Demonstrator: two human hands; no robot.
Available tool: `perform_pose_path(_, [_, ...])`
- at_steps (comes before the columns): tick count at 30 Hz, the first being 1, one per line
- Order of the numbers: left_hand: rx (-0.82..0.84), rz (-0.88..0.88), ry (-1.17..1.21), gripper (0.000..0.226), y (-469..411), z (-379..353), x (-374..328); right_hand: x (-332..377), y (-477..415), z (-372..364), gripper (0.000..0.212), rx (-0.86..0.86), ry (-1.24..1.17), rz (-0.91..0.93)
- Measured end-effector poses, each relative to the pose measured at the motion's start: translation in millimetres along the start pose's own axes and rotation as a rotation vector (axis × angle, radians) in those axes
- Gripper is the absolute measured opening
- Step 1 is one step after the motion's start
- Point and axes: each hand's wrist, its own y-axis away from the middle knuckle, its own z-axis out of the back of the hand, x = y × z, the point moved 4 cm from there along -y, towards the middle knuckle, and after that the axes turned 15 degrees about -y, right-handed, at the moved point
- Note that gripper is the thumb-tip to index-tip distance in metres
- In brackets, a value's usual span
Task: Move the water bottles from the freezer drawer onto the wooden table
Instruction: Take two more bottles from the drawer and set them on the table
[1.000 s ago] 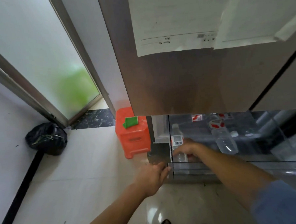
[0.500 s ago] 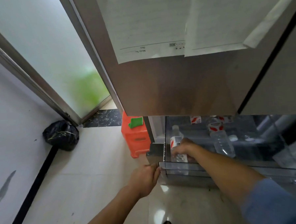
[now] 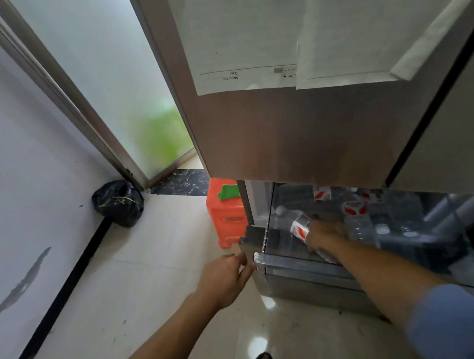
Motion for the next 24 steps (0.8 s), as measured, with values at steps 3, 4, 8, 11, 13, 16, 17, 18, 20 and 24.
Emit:
perform_pose_path(3, [-0.063, 0.025, 0.011, 0.035, -9.6, 8.0, -0.3, -4.8, 10.2, 16.0, 0.074, 0.047, -0.002, 0.112])
perform_pose_path(4, [-0.079, 0.034, 0.028, 0.034, -15.1, 10.7, -2.8, -6.6, 14.9, 21.1, 0.081, 0.065, -0.009, 0.166])
perform_pose_path(8, [-0.162, 0.064, 0.165, 0.036, -45.0, 26.4, -27.7, -8.4, 42.6, 46.7, 0.088, 0.06, -0.044, 0.399])
perform_pose_path(11, [-0.195, 0.098, 0.284, 0.05, -63.9, 38.7, -54.5, -9.5, 59.4, 66.1, 0.073, 0.06, -0.041, 0.499])
perform_pose_path(13, [-0.176, 0.088, 0.353, 0.055, -72.3, 40.1, -71.9, -12.2, 68.2, 74.0, 0.069, 0.05, -0.076, 0.532])
perform_pose_path(16, [-0.214, 0.094, 0.468, 0.053, -78.7, 39.1, -90.4, -21.3, 75.0, 75.4, 0.07, 0.038, -0.12, 0.558])
perform_pose_path(17, [-0.237, 0.101, 0.466, 0.048, -79.7, 38.5, -95.6, -25.1, 75.7, 75.2, 0.071, 0.041, -0.127, 0.562])
perform_pose_path(18, [-0.259, 0.106, 0.453, 0.042, -79.7, 38.0, -101.0, -30.2, 73.6, 73.9, 0.072, 0.05, -0.132, 0.556])
perform_pose_path(20, [-0.305, 0.122, 0.416, 0.036, -77.5, 36.4, -108.1, -43.3, 65.0, 71.5, 0.07, 0.083, -0.111, 0.511])
perform_pose_path(24, [-0.36, 0.195, 0.361, 0.037, -70.9, 35.5, -103.8, -82.4, 24.3, 78.0, 0.05, 0.012, -0.002, 0.241])
